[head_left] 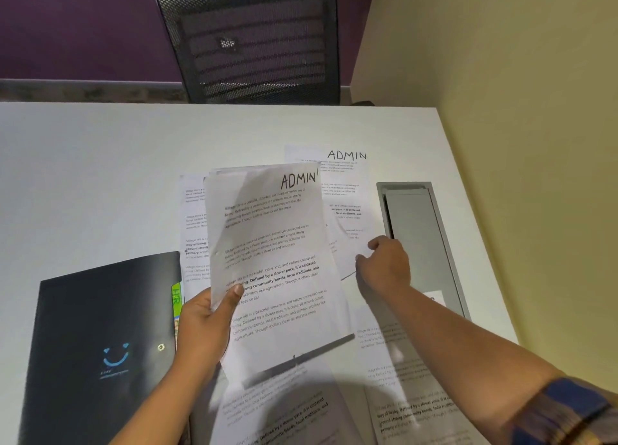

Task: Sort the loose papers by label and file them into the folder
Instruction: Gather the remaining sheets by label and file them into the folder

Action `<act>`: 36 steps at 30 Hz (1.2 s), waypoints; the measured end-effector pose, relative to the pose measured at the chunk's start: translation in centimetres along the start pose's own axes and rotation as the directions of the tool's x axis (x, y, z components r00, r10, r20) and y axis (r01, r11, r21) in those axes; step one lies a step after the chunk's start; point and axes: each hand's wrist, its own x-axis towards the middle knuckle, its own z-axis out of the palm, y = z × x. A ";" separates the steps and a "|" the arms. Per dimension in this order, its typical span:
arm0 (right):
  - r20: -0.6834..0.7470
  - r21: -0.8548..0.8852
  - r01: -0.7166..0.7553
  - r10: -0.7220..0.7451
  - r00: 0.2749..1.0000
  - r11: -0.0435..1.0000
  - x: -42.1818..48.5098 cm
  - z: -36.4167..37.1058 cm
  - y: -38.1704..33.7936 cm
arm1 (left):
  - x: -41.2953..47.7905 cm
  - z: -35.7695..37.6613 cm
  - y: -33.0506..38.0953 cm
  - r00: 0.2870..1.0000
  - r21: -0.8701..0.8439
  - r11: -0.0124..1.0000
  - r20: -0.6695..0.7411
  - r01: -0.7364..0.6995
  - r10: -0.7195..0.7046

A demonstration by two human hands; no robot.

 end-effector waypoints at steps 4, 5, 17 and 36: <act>-0.033 -0.118 -0.077 0.073 0.997 0.990 -0.5 0.1 -1.0 | -0.1 -0.4 -0.8 0.999 0.005 0.999 0.000 0.035 -0.035; -0.026 -0.143 -0.100 0.097 0.995 0.985 -0.6 0.1 -1.4 | -0.1 -0.4 -0.9 0.999 0.005 0.999 0.002 0.044 -0.044; -0.047 -0.065 -0.253 0.250 0.967 0.965 1.4 -0.4 -2.9 | 0.6 0.8 -3.6 0.975 0.047 0.974 0.024 0.221 -0.222; 0.202 0.542 -0.415 0.366 0.908 0.731 2.9 -2.8 -3.7 | 1.0 1.8 -4.5 0.928 0.050 0.935 0.107 0.352 -0.356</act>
